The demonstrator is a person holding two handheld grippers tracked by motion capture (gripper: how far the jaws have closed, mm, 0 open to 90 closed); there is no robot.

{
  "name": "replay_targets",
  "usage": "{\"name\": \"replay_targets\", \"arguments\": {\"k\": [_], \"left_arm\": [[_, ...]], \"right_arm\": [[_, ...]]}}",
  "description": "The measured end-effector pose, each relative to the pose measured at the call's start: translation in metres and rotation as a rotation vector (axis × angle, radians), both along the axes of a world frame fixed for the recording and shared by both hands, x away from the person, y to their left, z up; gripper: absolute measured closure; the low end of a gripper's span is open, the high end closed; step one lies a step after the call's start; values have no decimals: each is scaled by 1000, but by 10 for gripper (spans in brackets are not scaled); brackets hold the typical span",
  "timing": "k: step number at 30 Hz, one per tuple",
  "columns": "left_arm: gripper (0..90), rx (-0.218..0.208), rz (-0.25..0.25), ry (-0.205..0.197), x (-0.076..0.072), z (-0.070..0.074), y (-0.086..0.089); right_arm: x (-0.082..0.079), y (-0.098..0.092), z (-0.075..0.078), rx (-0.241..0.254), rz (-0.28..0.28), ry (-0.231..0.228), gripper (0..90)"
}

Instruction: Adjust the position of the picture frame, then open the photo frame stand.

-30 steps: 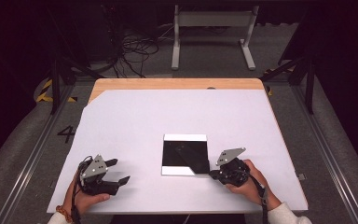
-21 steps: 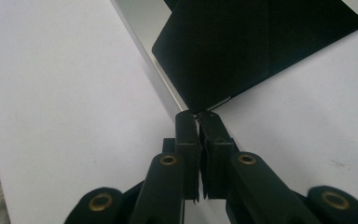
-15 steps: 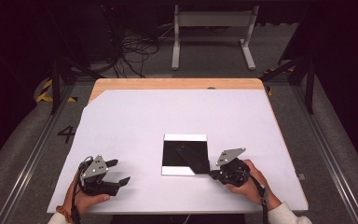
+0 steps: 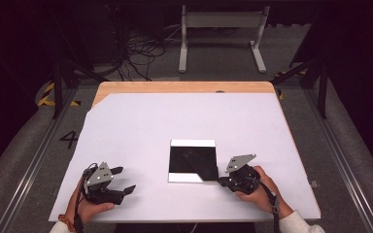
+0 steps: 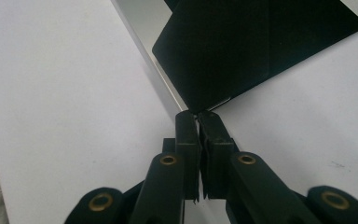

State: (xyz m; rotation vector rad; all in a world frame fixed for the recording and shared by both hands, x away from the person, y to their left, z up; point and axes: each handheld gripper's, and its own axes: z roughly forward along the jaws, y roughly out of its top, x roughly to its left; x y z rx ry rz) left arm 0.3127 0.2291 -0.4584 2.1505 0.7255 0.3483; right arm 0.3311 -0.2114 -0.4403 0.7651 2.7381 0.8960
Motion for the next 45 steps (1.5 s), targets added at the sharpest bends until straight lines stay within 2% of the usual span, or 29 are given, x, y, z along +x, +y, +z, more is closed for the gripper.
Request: {"name": "replay_targets", "arguments": {"k": [12,28,45], "left_arm": [[207,1,-3,2,1,0,-1],[203,18,-7,6,-1,-1,-3],[202,22,-15,9,-2,-2,-5]], "right_arm": [[-1,-1,2,12,2,-7,873],[-3,-5,7,76,3,-44,863],[-3,-5,10,102,4,-66,861]]}}
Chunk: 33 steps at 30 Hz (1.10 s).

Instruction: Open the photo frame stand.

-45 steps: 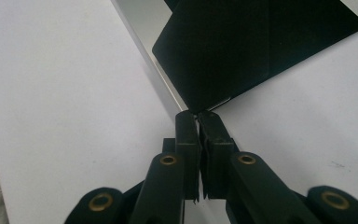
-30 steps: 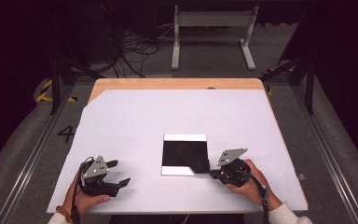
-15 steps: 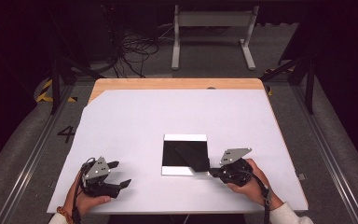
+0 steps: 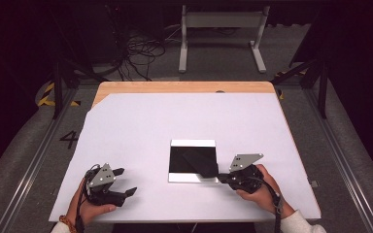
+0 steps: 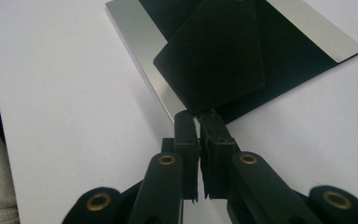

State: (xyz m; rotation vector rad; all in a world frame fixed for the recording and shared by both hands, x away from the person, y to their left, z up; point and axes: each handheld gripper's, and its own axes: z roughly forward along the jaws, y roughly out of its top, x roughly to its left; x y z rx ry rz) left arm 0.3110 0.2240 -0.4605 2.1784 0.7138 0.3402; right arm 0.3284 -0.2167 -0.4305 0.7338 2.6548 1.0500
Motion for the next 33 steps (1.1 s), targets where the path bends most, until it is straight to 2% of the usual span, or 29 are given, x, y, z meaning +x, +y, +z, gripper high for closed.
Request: {"name": "replay_targets", "arguments": {"k": [14,26,30,33], "left_arm": [[202,-2,-5,2,1,0,-2],[201,1,-6,1,1,0,-2],[201,1,-6,1,1,0,-2],[201,0,-6,5,0,0,-2]], "right_arm": [[-2,-3,4,59,-6,-26,827],[-3,-5,7,83,-19,-51,778],[-4,-6,11,120,-21,-64,786],[-3,-6,12,118,-29,-64,786]]}}
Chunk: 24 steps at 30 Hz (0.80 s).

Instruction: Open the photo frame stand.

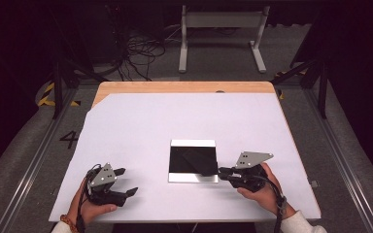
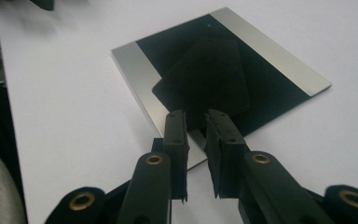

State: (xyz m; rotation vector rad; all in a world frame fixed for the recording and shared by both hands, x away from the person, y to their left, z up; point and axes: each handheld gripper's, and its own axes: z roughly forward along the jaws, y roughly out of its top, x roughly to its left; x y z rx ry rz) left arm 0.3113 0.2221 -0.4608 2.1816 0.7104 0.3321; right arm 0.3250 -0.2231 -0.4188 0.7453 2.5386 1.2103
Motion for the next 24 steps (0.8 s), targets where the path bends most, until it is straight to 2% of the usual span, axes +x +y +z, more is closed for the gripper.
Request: {"name": "replay_targets", "arguments": {"k": [1,8,15,21,24], "left_arm": [[201,1,-1,-2,0,0,0],[200,-1,-3,6,0,0,0],[200,-1,-2,5,0,0,0],[199,0,-4,6,0,0,0],[198,1,-5,4,0,0,0]], "right_arm": [[1,0,-1,-9,-5,1,785],[2,-1,-1,8,-7,13,747],[2,-3,0,24,-25,18,640],[5,-4,-2,33,-52,53,540],[7,-4,-4,57,-62,77,498]]}}
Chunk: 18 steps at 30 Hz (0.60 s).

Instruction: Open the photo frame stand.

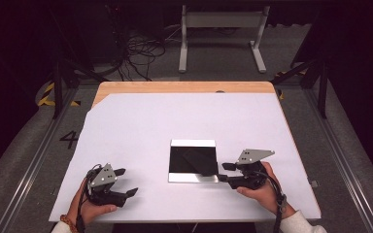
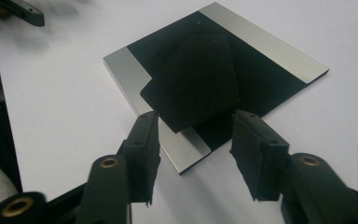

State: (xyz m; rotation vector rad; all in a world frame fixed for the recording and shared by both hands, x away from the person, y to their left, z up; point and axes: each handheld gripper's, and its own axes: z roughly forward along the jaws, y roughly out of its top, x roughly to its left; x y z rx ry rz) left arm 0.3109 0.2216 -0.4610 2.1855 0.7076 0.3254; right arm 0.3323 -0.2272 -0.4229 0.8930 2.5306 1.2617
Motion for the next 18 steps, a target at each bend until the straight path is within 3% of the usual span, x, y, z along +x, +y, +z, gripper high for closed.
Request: {"name": "replay_targets", "arguments": {"k": [11,14,18], "left_arm": [[197,2,-14,2,1,0,-4],[197,3,-29,6,1,-1,-9],[197,9,-43,11,2,-1,-15]], "right_arm": [[13,0,-11,123,-55,134,398],[18,0,-15,186,-77,200,378],[26,6,-22,228,-89,265,362]]}}
